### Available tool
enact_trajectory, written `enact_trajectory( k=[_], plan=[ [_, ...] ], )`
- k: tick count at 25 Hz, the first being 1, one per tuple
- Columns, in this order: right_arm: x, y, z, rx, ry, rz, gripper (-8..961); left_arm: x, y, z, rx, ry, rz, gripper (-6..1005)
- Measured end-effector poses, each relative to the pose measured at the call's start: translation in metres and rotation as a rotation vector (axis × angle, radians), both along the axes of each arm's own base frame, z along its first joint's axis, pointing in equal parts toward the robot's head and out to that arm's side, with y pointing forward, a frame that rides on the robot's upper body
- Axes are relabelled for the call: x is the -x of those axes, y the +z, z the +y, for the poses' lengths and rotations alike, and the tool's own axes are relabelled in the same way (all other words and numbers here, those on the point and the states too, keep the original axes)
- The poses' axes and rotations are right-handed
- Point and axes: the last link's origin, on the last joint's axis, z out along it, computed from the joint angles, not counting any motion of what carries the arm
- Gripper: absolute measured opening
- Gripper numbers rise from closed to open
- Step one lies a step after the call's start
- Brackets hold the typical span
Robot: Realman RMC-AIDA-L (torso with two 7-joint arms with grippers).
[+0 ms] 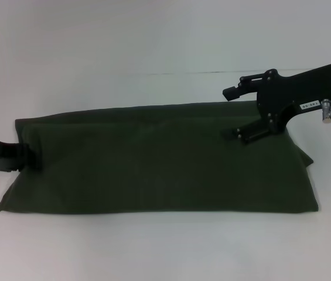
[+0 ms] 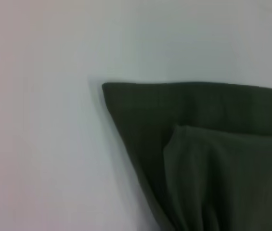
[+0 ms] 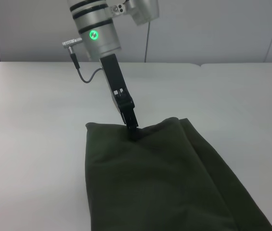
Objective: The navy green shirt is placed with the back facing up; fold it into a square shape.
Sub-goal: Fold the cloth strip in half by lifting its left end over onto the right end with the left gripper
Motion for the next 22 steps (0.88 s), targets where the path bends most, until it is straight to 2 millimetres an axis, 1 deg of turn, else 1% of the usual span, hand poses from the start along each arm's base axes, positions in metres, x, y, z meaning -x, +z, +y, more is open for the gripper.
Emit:
enact_trajectory(
  k=[4,7,12,19,22],
  plan=[
    [-0.0004,-0.0001,-0.0005,0.000,0.001,-0.003,915,-0.0002,0.0000,-0.0003,0.006,-0.003,0.002,407],
    [-0.0006,-0.0001,-0.0006,-0.001,0.001,-0.004,915,-0.0002,-0.0003,-0.0001,0.007,-0.006,0.004,213],
    [-0.0006,0.0000,-0.0005,-0.001,0.001,-0.004,915,-0.0004,-0.0005,0.0003,0.004,-0.007,0.005,66],
    [-0.0004,0.0003,-0.0001,-0.005,0.005,-0.006,915,-0.0019,0.0005,0.0020,-0.001,-0.012,0.007,60],
    [-0.0004,0.0004,0.0000,-0.006,0.009,-0.006,915,-0.0013,0.0061,0.0039,-0.013,-0.015,0.016,59]
  ],
)
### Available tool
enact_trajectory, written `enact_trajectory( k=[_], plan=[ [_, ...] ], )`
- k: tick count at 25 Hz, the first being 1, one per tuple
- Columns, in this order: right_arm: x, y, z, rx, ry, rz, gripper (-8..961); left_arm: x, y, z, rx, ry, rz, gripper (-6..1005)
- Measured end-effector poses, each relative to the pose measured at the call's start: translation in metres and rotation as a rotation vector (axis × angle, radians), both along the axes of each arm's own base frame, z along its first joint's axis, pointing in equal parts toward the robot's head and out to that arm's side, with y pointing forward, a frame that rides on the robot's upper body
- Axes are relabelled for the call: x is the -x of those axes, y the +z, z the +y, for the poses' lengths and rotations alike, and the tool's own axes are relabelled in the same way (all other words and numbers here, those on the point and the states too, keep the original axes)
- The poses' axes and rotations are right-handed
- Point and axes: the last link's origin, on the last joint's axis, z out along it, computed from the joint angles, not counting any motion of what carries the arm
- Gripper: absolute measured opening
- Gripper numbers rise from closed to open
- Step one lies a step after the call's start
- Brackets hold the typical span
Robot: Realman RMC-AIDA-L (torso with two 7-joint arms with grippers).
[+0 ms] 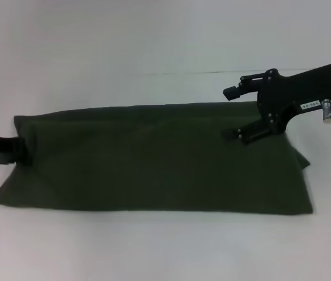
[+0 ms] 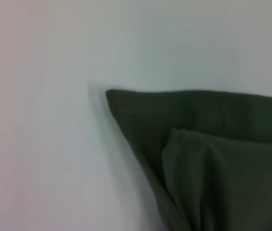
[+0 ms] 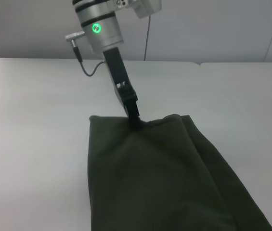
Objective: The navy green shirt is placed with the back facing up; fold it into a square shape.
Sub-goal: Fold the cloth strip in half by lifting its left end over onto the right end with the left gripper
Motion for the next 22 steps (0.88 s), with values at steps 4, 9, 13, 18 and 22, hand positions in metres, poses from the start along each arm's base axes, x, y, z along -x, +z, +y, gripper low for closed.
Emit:
enact_trajectory(
  k=[4,9,13,18,22],
  plan=[
    [0.000,0.000,0.000,-0.001,0.000,0.001,915,0.003,0.020,0.004,-0.035,-0.009,0.026,59],
    [0.000,-0.001,0.000,-0.007,-0.004,0.009,915,0.005,0.044,0.005,-0.052,-0.019,0.070,59],
    [0.000,-0.003,0.002,-0.022,-0.016,0.013,915,0.003,0.061,0.005,-0.053,-0.032,0.083,58],
    [-0.001,-0.007,0.003,-0.034,-0.055,0.040,915,-0.004,0.083,0.002,-0.029,-0.066,0.109,60],
    [-0.001,-0.015,-0.001,-0.032,-0.082,0.069,915,-0.019,0.101,0.004,-0.003,-0.109,0.139,61]
  ],
)
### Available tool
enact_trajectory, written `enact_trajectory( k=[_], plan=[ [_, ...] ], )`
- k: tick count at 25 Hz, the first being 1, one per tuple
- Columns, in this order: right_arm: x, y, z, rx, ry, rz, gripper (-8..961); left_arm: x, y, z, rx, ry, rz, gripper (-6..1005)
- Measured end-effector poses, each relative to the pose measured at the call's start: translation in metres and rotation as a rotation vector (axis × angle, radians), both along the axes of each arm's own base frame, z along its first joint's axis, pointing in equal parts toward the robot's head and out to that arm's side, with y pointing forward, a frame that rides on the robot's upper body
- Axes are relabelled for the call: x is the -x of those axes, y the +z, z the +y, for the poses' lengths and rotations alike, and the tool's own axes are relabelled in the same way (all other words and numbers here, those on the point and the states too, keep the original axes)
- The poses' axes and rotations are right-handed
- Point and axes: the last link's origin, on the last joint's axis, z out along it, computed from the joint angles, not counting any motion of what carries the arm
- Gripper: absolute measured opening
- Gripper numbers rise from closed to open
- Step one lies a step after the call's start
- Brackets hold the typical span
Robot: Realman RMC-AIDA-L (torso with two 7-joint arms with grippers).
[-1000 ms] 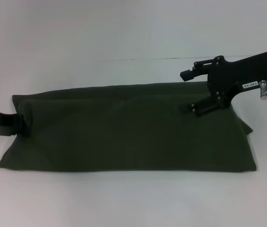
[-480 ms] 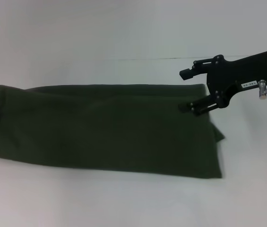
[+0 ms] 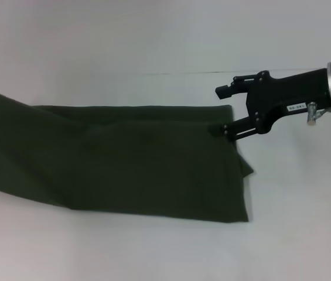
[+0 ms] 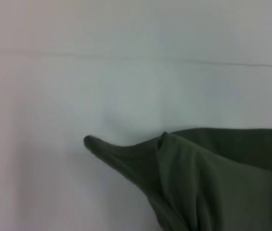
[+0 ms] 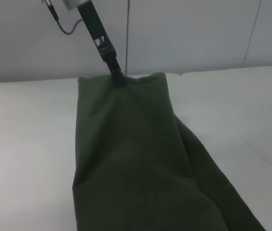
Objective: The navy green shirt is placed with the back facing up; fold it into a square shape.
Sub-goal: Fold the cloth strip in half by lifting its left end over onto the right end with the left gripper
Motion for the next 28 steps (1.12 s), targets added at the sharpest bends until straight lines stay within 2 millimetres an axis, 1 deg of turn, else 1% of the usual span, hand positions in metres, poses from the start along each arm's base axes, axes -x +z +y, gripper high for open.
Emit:
enact_trajectory(
  k=[4,7,10,12,15,20,24,28],
  plan=[
    [-0.004,-0.005,-0.004,-0.004,-0.020,0.022,915,-0.026,0.014,0.003,0.044,-0.053,0.056,60],
    [-0.011,-0.007,-0.008,-0.014,-0.016,0.020,915,-0.052,0.023,0.005,0.062,-0.083,0.096,60],
    [-0.019,-0.007,-0.012,-0.016,-0.013,0.018,915,-0.079,0.021,0.008,0.077,-0.104,0.108,60],
    [-0.025,-0.005,-0.015,-0.015,-0.018,0.014,915,-0.098,0.016,0.009,0.100,-0.125,0.109,60],
    [-0.035,0.001,-0.020,-0.020,-0.028,0.008,915,-0.137,-0.001,0.012,0.155,-0.185,0.112,59],
    [-0.053,0.013,-0.027,-0.046,-0.045,0.020,915,-0.189,-0.029,0.015,0.233,-0.262,0.154,59],
    [-0.063,0.017,-0.033,-0.057,-0.069,0.024,915,-0.221,-0.053,0.012,0.291,-0.316,0.191,58],
    [-0.071,0.020,-0.038,-0.064,-0.090,0.031,915,-0.245,-0.074,0.008,0.335,-0.364,0.217,58]
  ],
)
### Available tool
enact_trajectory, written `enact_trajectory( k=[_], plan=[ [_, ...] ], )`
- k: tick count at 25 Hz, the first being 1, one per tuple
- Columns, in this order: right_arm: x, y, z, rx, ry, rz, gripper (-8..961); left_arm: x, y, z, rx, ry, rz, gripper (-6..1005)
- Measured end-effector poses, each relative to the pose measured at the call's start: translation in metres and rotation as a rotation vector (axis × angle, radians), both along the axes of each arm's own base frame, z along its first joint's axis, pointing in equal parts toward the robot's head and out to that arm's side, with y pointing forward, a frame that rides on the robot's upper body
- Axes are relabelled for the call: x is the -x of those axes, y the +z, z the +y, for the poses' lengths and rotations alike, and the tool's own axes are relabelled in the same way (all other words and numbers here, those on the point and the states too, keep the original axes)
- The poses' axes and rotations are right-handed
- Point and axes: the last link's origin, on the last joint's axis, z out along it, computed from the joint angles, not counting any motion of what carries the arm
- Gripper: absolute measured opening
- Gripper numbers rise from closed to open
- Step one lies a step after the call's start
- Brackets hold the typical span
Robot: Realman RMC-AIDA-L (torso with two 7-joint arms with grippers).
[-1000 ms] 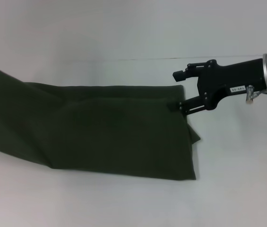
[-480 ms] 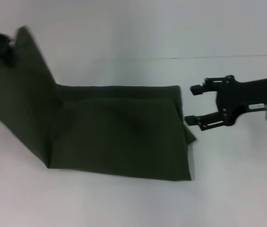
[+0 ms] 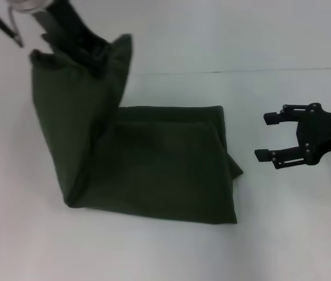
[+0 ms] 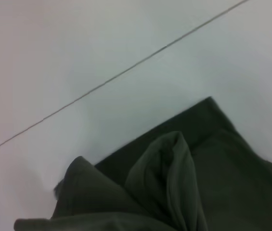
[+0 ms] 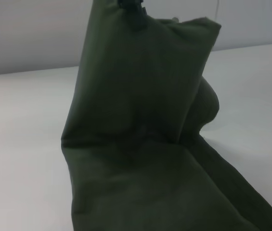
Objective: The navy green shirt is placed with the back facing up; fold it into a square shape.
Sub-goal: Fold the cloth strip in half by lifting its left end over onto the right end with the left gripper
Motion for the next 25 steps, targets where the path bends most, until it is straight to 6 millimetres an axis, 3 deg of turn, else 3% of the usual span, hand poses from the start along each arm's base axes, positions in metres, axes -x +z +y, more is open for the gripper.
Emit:
enact_trajectory(
  k=[8,25],
  plan=[
    [-0.010,0.008,-0.003,-0.024,-0.030,0.004,915,-0.032,-0.039,-0.003,0.044,-0.055,0.012,59],
    [-0.018,0.015,-0.004,-0.039,-0.050,-0.009,915,-0.040,-0.116,-0.005,0.099,-0.052,-0.042,59]
  ],
)
